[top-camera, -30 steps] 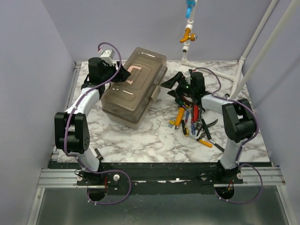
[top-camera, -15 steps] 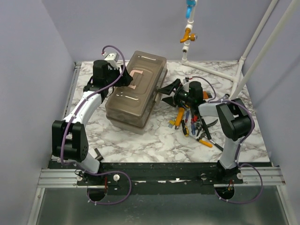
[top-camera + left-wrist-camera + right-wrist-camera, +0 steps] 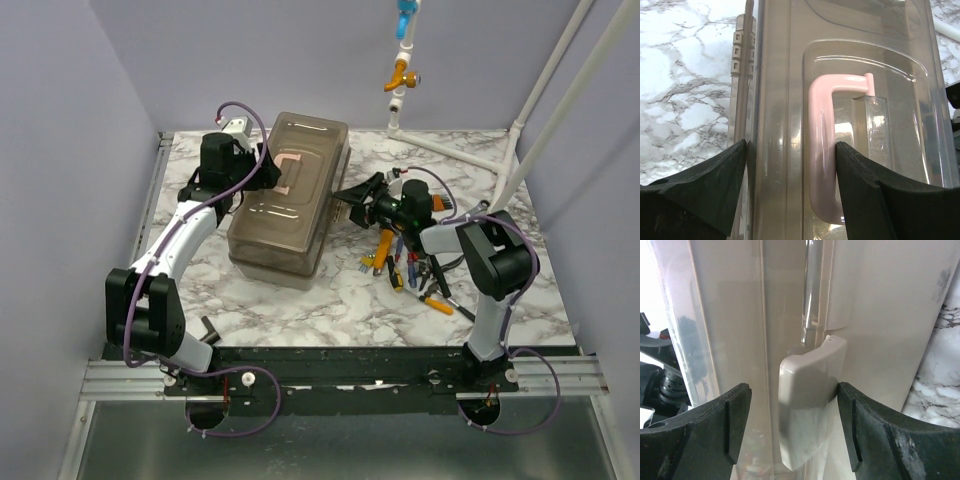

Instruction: Pack the tool kit

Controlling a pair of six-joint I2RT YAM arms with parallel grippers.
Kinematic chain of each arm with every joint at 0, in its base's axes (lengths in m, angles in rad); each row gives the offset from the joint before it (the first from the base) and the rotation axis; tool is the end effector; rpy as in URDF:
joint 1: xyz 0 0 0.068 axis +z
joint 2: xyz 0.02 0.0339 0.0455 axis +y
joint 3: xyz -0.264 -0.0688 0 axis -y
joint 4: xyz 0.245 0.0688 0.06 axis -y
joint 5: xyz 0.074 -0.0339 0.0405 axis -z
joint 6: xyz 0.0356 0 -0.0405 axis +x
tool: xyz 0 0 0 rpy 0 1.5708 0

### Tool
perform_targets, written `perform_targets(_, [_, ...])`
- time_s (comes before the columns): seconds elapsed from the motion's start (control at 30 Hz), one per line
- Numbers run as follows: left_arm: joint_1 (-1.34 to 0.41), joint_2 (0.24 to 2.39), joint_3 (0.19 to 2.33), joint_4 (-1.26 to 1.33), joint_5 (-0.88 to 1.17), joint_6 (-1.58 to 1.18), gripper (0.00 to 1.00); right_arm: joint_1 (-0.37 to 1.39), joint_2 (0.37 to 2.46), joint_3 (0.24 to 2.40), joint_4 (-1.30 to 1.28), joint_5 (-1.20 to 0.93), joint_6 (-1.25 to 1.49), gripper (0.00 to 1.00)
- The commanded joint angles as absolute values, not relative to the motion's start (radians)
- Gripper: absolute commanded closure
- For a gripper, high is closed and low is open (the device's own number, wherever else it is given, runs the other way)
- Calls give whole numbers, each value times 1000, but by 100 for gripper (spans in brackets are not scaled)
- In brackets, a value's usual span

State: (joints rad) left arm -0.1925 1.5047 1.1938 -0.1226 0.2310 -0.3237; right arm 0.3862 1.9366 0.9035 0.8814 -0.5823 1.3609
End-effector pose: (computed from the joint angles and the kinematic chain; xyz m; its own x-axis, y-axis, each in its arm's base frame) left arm 0.3447 -0.0755 0.3135 -0.5150 -0.2151 -0.8298 0.2388 0.8937 -0.3798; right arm 0.3576 0.1665 0.1647 -0.8294 0.5446 -0.1247 -0.0336 0.1742 0.9841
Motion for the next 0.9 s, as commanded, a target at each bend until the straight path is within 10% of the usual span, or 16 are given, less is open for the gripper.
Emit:
perform_targets(0.0, [-237, 1483, 1155, -265, 227, -354, 32, 419, 1877, 919, 1045, -646, 1409, 26])
perform_targets(0.13, [-250, 1478, 1155, -275, 193, -359, 32, 419, 1841, 913, 981, -641, 1382, 28])
perform_targets(0.3, [-254, 1456, 1151, -298, 150, -365, 31, 413, 1815, 906, 779, -590, 1279, 6])
perform_targets(0.87, [-344, 1365, 1358, -551, -115, -336, 6, 392, 1588, 1038, 66, -201, 791, 7])
